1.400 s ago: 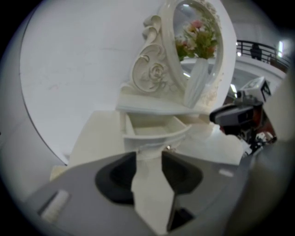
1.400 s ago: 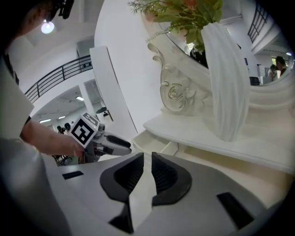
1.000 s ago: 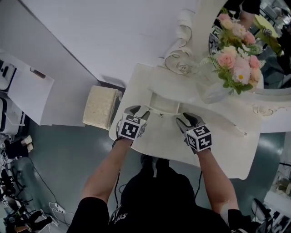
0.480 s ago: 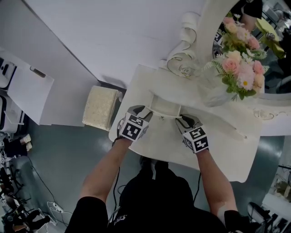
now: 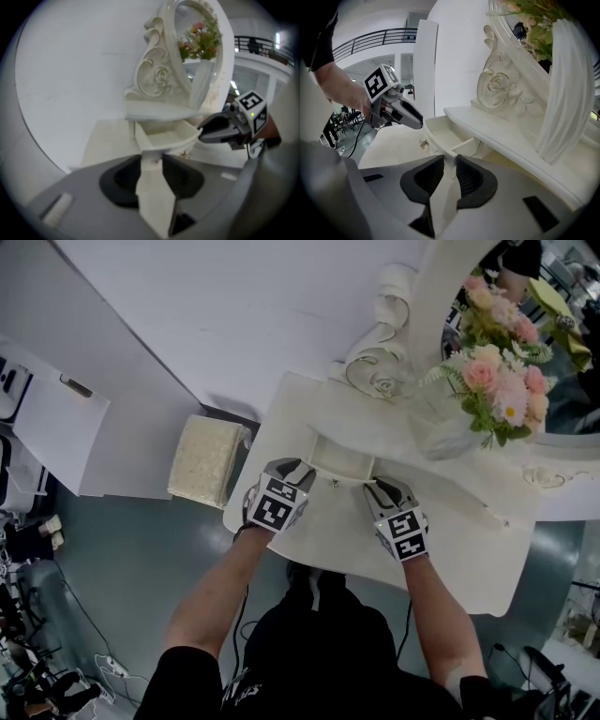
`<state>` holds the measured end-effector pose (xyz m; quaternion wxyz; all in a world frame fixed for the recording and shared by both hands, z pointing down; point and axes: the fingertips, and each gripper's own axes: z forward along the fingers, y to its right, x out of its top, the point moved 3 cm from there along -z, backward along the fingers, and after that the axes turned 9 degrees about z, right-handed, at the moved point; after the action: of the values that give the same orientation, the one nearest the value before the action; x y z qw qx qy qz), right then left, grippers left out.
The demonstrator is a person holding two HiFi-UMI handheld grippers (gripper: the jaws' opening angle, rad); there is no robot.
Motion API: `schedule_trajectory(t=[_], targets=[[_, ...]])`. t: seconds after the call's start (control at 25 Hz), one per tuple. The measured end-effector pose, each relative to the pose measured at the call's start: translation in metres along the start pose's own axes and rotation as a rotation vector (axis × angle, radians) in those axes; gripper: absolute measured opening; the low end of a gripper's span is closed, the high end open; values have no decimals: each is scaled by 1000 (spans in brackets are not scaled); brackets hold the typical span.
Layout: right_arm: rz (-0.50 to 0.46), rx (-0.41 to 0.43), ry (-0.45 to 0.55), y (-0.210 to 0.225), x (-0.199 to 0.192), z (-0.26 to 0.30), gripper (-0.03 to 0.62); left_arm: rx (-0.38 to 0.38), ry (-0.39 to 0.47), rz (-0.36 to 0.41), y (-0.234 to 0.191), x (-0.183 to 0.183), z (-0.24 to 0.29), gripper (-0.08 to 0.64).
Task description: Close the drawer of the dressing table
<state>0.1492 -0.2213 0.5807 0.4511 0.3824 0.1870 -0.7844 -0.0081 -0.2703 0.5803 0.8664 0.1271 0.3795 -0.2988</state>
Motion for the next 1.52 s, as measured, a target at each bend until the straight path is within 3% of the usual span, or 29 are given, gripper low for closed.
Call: schedule_trajectory(t=[0.4, 0.68, 1.2, 1.52], targets=[[-155, -24, 0, -2, 0, -1, 72, 9, -14, 126, -3, 2, -1, 172], [-204, -32, -16, -5, 0, -1, 69, -20, 15, 36, -6, -1, -3, 170], [-382, -95, -11, -11, -3, -4, 64, -13, 21, 31, -3, -3, -5, 156], [-381, -115, -4, -9, -2, -2, 66, 15, 33, 7, -5, 1, -3, 153]])
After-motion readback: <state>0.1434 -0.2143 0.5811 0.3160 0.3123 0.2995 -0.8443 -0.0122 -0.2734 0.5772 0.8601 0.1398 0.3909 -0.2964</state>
